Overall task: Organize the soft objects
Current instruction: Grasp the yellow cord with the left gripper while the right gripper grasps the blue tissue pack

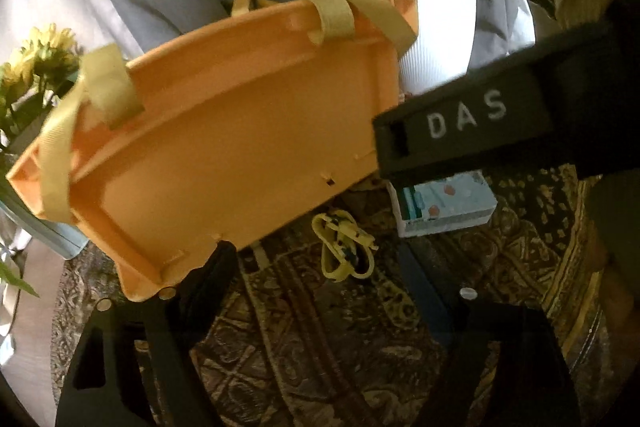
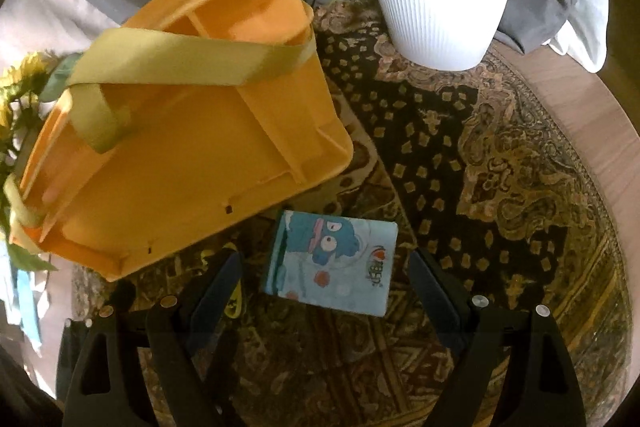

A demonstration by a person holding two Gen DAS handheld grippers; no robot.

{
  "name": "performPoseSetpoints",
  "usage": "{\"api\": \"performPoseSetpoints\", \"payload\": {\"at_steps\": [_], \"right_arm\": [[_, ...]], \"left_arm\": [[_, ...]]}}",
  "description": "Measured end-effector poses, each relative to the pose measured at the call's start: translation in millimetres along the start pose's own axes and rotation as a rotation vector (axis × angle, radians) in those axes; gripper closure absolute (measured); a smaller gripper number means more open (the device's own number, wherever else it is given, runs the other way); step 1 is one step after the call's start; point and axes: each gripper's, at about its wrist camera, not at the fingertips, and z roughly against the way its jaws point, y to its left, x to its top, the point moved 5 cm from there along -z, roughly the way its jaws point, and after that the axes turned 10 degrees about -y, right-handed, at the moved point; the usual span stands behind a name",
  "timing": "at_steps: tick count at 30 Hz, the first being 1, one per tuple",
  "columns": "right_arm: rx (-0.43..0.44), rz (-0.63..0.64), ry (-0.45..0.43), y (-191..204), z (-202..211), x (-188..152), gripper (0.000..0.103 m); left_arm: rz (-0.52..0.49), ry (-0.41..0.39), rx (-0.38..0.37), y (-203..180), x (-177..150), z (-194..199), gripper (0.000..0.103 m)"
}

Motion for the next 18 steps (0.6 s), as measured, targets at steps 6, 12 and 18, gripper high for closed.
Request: {"api": "performPoseSetpoints", "payload": {"at_steps": [6, 12, 18], "right_arm": [[0.003, -0.015, 0.059, -1, -17, -1, 0.016], [-0.001, -0.011, 0.08, 0, -28, -2, 0.016], [0.001, -0.008, 0.096, 2, -38, 0, 0.016]], "left_arm": [[0.002, 0.03, -0.018, -6, -3, -15, 0.029], [0.007, 0.064, -0.041, -5, -5, -30, 0.037], [0.012, 0.106, -0.054, -4, -5, -45, 0.045]]}}
